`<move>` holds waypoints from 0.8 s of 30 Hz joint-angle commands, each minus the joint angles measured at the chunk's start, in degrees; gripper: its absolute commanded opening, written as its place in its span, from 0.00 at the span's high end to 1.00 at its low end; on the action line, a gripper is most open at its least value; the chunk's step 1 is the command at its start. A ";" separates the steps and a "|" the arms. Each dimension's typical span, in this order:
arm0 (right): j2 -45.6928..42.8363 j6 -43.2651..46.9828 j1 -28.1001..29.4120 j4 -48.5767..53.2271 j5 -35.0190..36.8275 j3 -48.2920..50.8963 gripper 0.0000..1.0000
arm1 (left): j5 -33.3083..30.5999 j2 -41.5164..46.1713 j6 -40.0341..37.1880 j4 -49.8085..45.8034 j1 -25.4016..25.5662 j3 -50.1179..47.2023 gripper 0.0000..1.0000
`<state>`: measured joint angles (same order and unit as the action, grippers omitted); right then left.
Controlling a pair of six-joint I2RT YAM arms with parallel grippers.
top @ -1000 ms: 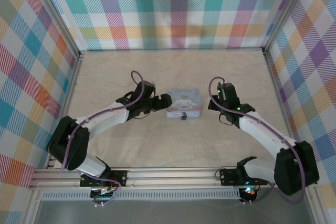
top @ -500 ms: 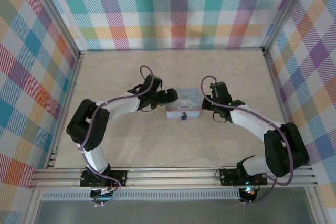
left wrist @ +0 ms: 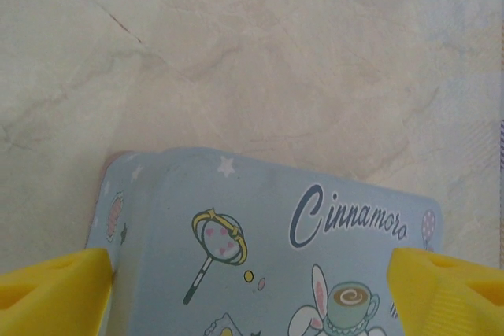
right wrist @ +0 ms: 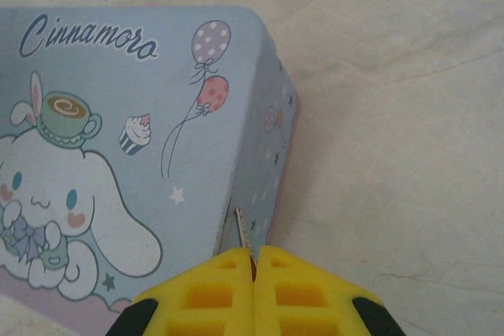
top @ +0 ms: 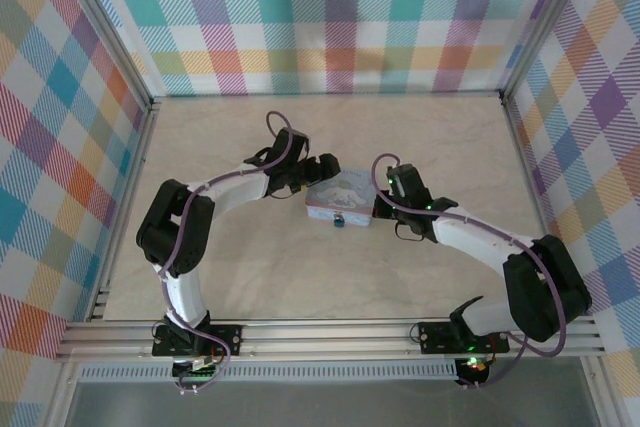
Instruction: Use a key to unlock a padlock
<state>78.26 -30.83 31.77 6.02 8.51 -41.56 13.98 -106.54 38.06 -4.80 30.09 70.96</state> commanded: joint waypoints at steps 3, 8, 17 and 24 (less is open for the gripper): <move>-1.00 -1.89 1.35 -2.52 -0.47 0.73 1.00 | 1.28 1.29 -0.63 -0.99 -2.15 0.80 0.08; -1.09 -2.30 1.37 -2.83 -0.69 0.87 1.00 | -2.54 9.12 -2.01 -1.29 -3.37 -4.90 0.00; -0.80 -2.27 1.37 -3.31 -0.75 0.57 1.00 | -5.65 27.83 -2.20 -4.14 -2.21 -17.41 0.00; 2.21 -2.65 1.37 -4.91 -1.49 -0.99 1.00 | -5.13 39.82 -3.69 14.12 4.78 -36.81 0.00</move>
<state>79.11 -32.60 32.71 3.68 8.27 -41.25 9.37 -69.97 35.73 -0.97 32.42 41.23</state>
